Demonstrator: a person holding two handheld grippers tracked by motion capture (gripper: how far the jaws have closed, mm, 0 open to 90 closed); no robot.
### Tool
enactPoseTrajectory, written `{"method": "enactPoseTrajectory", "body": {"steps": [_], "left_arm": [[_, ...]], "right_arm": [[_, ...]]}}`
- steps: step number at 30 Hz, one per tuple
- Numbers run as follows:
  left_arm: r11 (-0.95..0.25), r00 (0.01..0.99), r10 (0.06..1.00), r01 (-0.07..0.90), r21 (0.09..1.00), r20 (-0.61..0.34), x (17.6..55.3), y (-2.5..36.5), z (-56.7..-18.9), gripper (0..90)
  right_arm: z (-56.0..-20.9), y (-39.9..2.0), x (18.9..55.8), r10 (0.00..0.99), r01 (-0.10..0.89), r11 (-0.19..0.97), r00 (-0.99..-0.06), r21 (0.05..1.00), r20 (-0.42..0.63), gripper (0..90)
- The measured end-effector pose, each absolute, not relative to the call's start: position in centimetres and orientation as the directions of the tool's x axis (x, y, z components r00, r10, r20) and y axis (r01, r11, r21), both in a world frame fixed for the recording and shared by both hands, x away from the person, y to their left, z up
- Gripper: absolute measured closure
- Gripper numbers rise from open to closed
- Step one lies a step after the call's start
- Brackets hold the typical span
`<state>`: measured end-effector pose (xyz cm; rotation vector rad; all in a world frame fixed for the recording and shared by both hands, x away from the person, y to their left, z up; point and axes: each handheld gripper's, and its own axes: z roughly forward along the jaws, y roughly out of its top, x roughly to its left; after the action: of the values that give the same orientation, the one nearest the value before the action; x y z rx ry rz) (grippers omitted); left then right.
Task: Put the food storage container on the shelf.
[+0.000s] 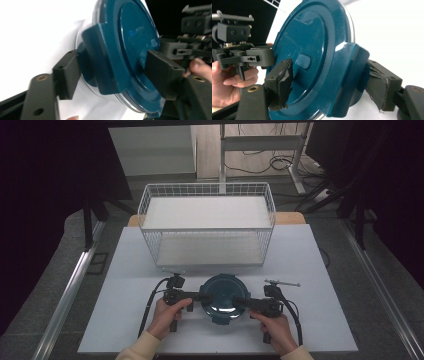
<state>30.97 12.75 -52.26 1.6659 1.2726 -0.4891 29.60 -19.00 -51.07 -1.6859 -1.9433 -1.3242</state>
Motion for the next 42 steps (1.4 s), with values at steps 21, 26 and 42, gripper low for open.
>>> {"method": "enactPoseTrajectory", "body": {"steps": [21, 26, 42], "left_arm": [[0.009, 0.44, 0.528, 0.852, 0.523, -0.726, 28.1, 13.3, -50.5, 45.4], [0.011, 0.463, 0.519, 0.837, 0.548, -0.718, 27.7, 13.3, -49.9, 45.7], [-0.015, 0.55, 0.531, 0.767, 0.642, -0.645, 26.3, 13.2, -46.6, 45.5]], "right_arm": [[-50.1, -19.7, 28.2, 0.628, 0.85, -0.059, -0.376, 0.523, 0.681, 36.7], [-49.1, -19.6, 27.9, 0.634, 0.807, -0.029, -0.441, 0.589, 0.636, 36.6], [-45.8, -19.6, 26.8, 0.623, 0.695, 0.026, -0.573, 0.719, 0.532, 36.6]]}}
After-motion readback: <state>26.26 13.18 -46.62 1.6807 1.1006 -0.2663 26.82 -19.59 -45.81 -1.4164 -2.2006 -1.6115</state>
